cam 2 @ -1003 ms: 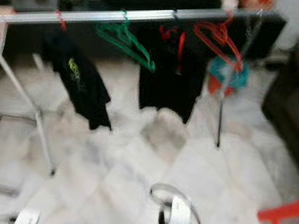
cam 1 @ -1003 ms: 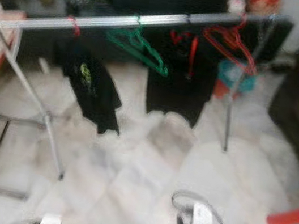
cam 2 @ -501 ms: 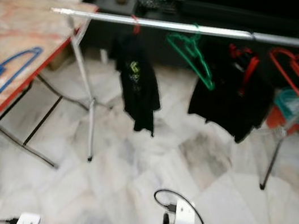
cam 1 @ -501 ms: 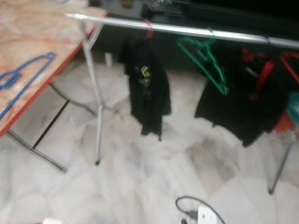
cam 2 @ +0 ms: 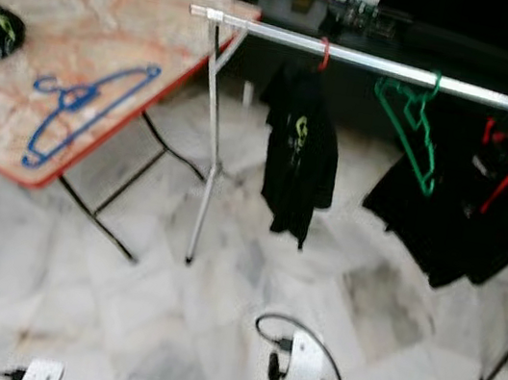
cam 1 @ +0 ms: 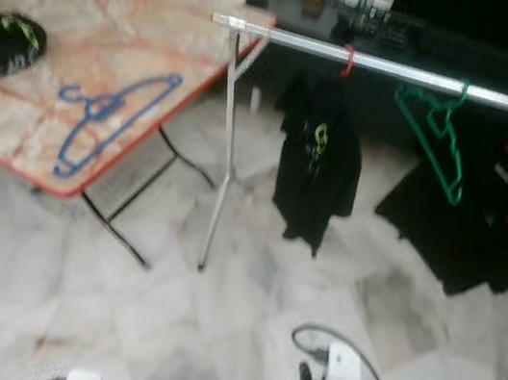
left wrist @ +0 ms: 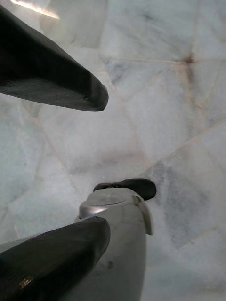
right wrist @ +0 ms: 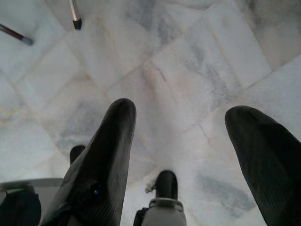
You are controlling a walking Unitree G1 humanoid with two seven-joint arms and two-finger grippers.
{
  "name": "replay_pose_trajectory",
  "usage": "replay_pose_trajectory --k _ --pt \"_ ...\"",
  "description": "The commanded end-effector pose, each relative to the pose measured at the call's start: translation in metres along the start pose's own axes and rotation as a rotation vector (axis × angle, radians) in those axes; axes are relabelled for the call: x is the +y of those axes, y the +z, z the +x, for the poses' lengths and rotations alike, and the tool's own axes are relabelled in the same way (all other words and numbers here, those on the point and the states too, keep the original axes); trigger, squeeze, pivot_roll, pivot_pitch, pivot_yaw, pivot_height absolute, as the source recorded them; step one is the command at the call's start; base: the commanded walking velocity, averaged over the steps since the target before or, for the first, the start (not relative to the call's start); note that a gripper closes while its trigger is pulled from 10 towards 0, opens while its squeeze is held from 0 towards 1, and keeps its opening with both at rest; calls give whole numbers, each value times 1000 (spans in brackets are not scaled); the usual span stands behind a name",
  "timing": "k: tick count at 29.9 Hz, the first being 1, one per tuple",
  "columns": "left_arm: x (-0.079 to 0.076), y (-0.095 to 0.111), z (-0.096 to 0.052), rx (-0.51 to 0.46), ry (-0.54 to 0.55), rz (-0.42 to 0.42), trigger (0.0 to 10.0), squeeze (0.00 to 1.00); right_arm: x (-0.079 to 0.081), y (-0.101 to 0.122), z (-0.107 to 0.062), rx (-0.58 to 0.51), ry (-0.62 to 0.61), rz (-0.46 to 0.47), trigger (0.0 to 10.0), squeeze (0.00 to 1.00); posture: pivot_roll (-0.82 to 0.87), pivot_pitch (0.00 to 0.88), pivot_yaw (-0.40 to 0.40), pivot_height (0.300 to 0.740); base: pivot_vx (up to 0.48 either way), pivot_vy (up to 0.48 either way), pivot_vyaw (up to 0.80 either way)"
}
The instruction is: Hang hanger
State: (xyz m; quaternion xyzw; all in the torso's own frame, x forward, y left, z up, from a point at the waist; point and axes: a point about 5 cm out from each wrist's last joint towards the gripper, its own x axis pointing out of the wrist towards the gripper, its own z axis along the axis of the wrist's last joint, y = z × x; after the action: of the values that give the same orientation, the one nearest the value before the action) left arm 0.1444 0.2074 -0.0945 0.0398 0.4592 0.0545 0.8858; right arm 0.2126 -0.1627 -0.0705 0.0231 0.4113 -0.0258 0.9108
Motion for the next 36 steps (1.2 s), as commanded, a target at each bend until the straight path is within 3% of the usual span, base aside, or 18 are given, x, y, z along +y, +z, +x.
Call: replay_pose_trajectory --k 1,5,16,36 --pt "-3 -7 -2 27 -12 -9 10000 0 -4 -6 -2 12 -28 29 10000 0 -7 93 -28 740 0 0 0" --pt "-5 -10 -2 52 -25 32 10000 0 -5 -9 -2 16 -70 99 10000 0 -5 87 -30 740 0 0 0" --pt "-10 -9 -1 50 -27 7 10000 0 -6 -8 -2 15 -66 100 10000 0 -5 71 -33 740 0 0 0" --pt "-7 -11 -2 59 -31 8 10000 0 -5 -8 -2 7 -41 103 10000 0 -8 63 -29 740 302 0 -68"
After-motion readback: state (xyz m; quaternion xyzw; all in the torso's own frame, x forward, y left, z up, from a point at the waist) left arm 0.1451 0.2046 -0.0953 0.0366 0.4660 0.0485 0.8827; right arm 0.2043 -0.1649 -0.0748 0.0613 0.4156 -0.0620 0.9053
